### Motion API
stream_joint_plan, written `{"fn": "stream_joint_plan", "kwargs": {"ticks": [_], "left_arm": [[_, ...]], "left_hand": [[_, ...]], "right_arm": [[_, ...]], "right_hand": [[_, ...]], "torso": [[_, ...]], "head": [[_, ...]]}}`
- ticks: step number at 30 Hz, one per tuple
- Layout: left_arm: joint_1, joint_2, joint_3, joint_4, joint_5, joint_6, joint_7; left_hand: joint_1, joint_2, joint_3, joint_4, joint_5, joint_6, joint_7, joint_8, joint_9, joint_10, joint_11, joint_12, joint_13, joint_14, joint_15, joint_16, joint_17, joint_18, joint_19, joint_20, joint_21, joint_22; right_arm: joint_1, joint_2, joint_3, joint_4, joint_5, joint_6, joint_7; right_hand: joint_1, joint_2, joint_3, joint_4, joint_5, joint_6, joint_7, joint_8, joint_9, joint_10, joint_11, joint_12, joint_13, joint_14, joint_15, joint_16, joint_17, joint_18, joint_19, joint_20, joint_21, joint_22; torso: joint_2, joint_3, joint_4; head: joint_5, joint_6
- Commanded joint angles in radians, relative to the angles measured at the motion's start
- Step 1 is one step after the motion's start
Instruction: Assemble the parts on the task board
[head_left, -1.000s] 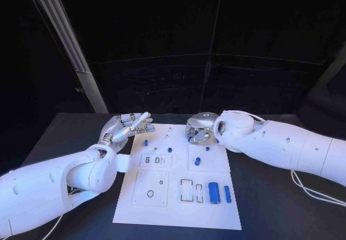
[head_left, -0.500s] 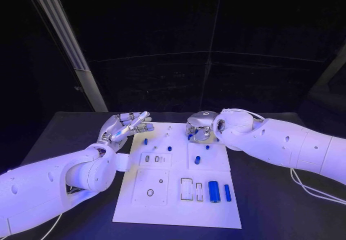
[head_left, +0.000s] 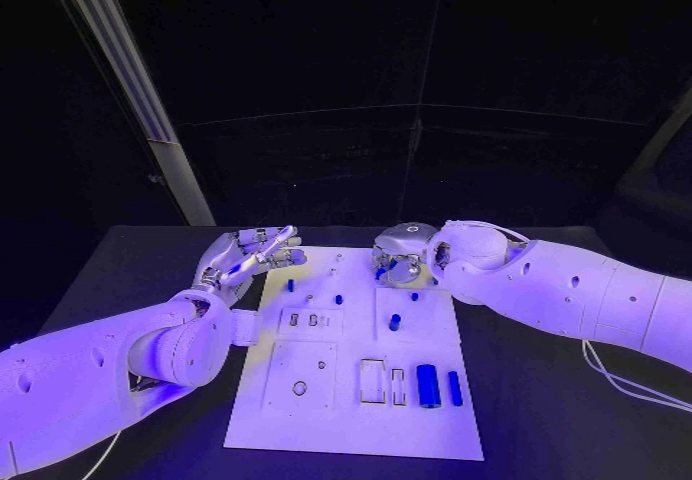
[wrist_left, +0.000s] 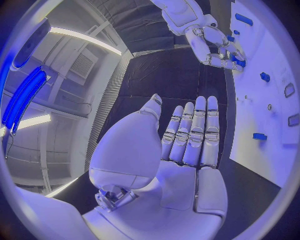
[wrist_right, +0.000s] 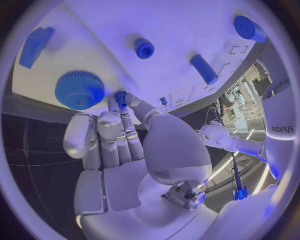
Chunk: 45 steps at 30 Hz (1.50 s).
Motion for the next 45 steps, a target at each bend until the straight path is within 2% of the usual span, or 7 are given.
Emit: {"fn": "stream_joint_plan", "kwargs": {"ticks": [1,5,8,12,22,37,45], "left_arm": [[0.002,-0.002,0.001,0.003,-0.006,0.013,0.003],[0.003,-0.002,0.001,0.005,-0.006,0.013,0.003],[0.003,-0.002,0.001,0.006,-0.006,0.013,0.002],[0.003,0.000,0.001,0.007,-0.006,0.012,0.003],[0.004,0.002,0.001,0.008,-0.006,0.014,0.000],[0.008,0.009,0.001,0.011,-0.006,0.016,-0.002],[0.010,0.010,0.001,0.011,-0.006,0.016,-0.003]], "left_hand": [[0.004,0.007,0.001,-0.006,-0.004,0.002,0.008,-0.003,-0.001,-0.001,0.007,-0.006,-0.001,-0.006,0.001,-0.006,-0.001,0.013,-0.002,0.005,-0.006,-0.001],[0.005,0.007,0.001,-0.007,-0.004,0.002,0.008,-0.004,-0.001,-0.001,0.007,-0.006,-0.001,-0.006,0.001,-0.006,-0.001,0.013,-0.002,0.005,-0.006,-0.001],[0.006,0.008,0.002,-0.008,-0.004,0.002,0.008,-0.004,-0.001,-0.001,0.007,-0.007,-0.001,-0.006,0.001,-0.007,-0.001,0.013,-0.002,0.006,-0.006,-0.002],[0.008,0.008,0.002,-0.011,-0.004,0.001,0.008,-0.005,-0.001,-0.001,0.007,-0.008,-0.001,-0.006,0.001,-0.008,-0.001,0.013,-0.002,0.006,-0.007,-0.002],[0.008,0.008,0.002,-0.011,-0.004,0.001,0.008,-0.005,-0.001,-0.001,0.007,-0.008,-0.001,-0.005,0.001,-0.009,-0.001,0.013,-0.002,0.006,-0.007,-0.003],[0.010,0.008,0.002,-0.013,-0.004,0.000,0.008,-0.006,-0.001,-0.002,0.007,-0.009,-0.001,-0.005,0.001,-0.009,-0.001,0.013,-0.002,0.006,-0.008,-0.003],[0.010,0.008,0.002,-0.013,-0.004,0.000,0.008,-0.006,-0.001,-0.002,0.007,-0.009,-0.001,-0.005,0.001,-0.009,-0.001,0.013,-0.002,0.006,-0.008,-0.003]], "right_arm": [[0.001,-0.005,0.001,0.016,0.002,-0.116,-0.008],[0.002,-0.004,0.001,0.027,0.007,-0.176,-0.024],[0.003,0.012,0.001,0.018,0.006,-0.201,-0.037],[0.004,0.037,0.002,-0.003,0.006,-0.217,-0.044],[0.010,0.096,0.002,-0.057,0.005,-0.250,-0.043],[0.012,0.165,0.002,-0.125,0.005,-0.249,-0.027],[0.012,0.185,0.002,-0.148,0.005,-0.210,-0.020]], "right_hand": [[0.015,0.002,0.006,-0.001,-0.004,0.007,0.000,0.006,-0.001,0.008,0.001,0.006,0.002,0.006,-0.010,0.007,0.002,-0.015,0.005,0.002,0.006,0.002],[0.018,-0.001,0.013,-0.001,-0.007,0.006,0.001,0.004,-0.002,0.007,0.001,0.003,0.002,0.005,-0.009,0.013,0.007,-0.016,0.007,0.002,0.010,0.007],[0.019,-0.004,0.015,-0.002,-0.008,0.005,0.001,0.003,-0.002,0.007,0.002,0.003,0.002,0.005,-0.009,0.014,0.008,-0.016,0.007,0.002,0.011,0.009],[0.019,-0.006,0.016,-0.002,-0.009,0.005,0.001,0.003,-0.002,0.007,0.002,0.003,0.002,0.005,-0.009,0.015,0.008,-0.016,0.007,0.002,0.011,0.010],[0.018,-0.009,0.019,-0.001,-0.012,0.005,0.002,0.002,-0.002,0.007,0.003,0.003,0.002,0.003,-0.008,0.014,0.004,-0.016,0.006,0.002,0.012,0.010],[0.016,-0.012,0.019,0.000,-0.012,0.005,0.002,0.002,-0.002,0.008,0.003,0.003,0.002,0.002,-0.008,0.014,0.003,-0.016,0.006,0.003,0.013,0.010],[0.015,-0.013,0.021,0.002,-0.012,0.006,0.002,0.002,-0.002,0.008,0.003,0.003,0.001,0.002,-0.008,0.015,0.003,-0.016,0.005,0.003,0.013,0.010]], "torso": [[0.001,-0.0002,0.0017],[0.001,-0.0004,0.0031],[0.003,0.0008,0.0033],[0.005,0.0004,0.0053],[0.007,0.0010,0.0036],[0.011,-0.0004,0.0070],[0.011,-0.0011,0.0055]], "head": [[0.001,0.002],[0.001,0.006],[0.003,0.008],[0.004,0.010],[0.015,0.009],[0.014,0.009],[0.018,0.005]]}}
